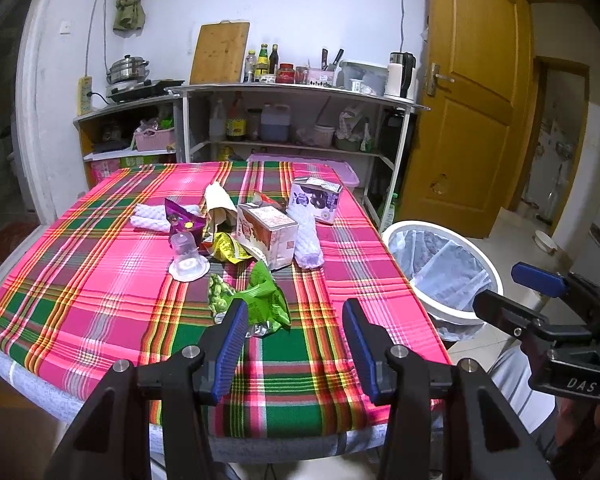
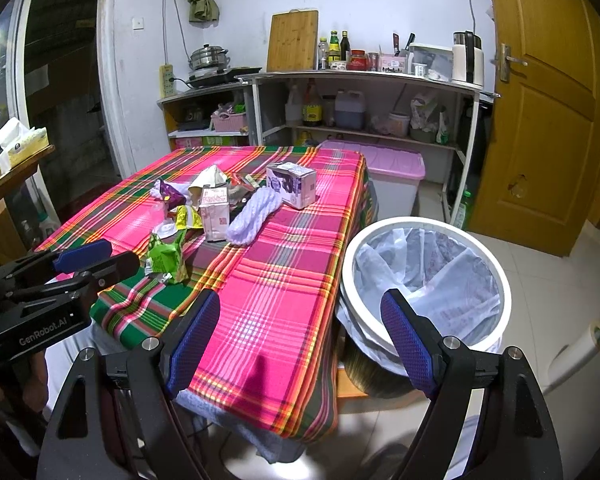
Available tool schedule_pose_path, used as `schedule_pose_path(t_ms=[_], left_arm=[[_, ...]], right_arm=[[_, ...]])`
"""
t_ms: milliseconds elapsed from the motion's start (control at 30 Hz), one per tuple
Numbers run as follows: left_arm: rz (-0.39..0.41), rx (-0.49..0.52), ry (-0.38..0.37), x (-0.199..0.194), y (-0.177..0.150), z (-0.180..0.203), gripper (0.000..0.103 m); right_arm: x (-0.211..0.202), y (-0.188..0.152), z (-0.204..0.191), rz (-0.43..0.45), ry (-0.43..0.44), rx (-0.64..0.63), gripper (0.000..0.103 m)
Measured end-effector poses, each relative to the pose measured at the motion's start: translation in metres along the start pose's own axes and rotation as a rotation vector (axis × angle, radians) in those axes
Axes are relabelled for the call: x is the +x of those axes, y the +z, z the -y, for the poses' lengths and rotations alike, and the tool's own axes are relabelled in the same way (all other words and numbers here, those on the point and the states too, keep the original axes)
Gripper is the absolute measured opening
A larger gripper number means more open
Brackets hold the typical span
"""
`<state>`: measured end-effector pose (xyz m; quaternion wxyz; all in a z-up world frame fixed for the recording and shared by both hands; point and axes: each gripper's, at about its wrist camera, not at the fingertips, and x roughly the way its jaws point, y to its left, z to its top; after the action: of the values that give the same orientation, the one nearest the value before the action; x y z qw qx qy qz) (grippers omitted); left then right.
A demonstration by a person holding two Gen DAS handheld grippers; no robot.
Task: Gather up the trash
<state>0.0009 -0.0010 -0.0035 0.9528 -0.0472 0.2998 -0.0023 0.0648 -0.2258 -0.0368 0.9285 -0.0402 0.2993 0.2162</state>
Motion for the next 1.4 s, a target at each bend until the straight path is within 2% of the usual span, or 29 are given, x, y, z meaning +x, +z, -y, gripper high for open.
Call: schedule_pose_path(t_ms=[1400], left_arm=[[-0.007, -0.011, -0.006, -0.0006, -0.0038, -0.0011, 0.049]], right_arm=[[-0.0011, -0.0002, 0.0009, -0.005, 0.003, 0.005, 0.083]])
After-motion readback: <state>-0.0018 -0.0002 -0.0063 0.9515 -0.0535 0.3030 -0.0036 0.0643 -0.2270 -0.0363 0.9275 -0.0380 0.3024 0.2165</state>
